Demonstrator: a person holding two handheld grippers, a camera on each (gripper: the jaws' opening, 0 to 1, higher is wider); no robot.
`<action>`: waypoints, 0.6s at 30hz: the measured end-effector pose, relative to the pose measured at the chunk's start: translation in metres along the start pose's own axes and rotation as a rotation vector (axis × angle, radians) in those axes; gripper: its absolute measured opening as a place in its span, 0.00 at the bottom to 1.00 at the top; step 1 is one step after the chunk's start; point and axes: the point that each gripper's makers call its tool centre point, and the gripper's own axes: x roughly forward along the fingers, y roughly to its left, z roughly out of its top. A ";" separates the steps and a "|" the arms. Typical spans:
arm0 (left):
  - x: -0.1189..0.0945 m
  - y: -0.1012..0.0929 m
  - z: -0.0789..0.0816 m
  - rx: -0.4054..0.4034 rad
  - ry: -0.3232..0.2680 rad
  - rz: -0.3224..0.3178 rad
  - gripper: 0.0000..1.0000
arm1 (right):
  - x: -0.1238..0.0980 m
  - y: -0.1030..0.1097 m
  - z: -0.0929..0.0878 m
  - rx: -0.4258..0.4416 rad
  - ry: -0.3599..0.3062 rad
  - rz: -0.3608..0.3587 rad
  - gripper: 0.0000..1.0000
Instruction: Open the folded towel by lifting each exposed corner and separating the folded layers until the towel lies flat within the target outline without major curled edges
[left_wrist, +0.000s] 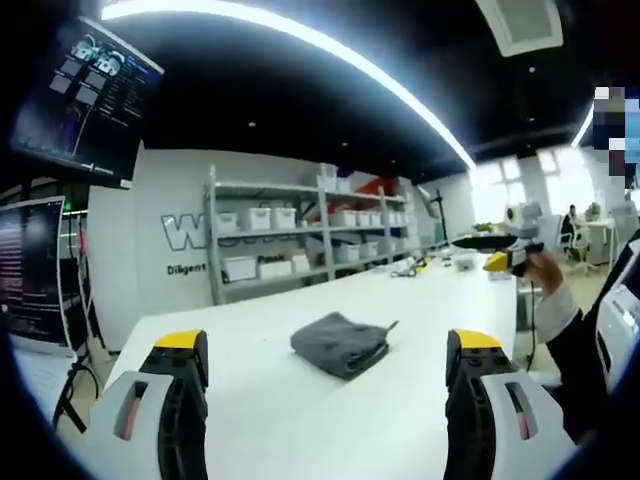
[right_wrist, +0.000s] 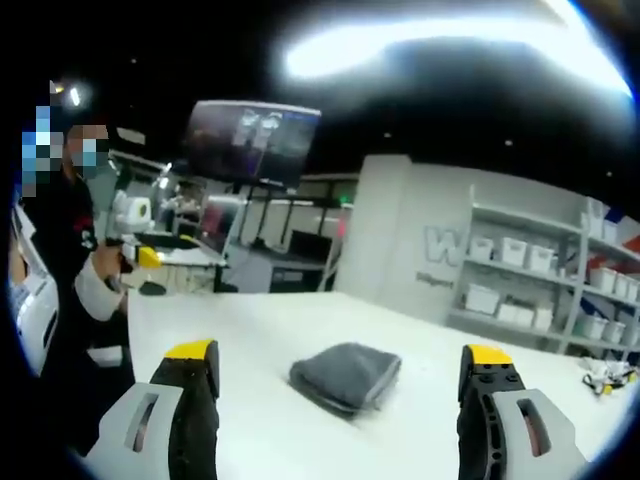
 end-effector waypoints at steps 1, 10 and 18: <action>0.000 0.001 0.000 -0.003 -0.001 0.000 0.99 | 0.000 0.000 0.000 0.000 -0.001 0.002 0.99; 0.000 -0.004 -0.002 -0.022 0.012 -0.021 0.99 | -0.001 -0.010 0.001 0.001 0.006 -0.002 0.99; 0.002 -0.009 -0.004 -0.041 0.022 -0.045 0.99 | -0.005 -0.024 0.002 0.020 0.011 -0.028 0.99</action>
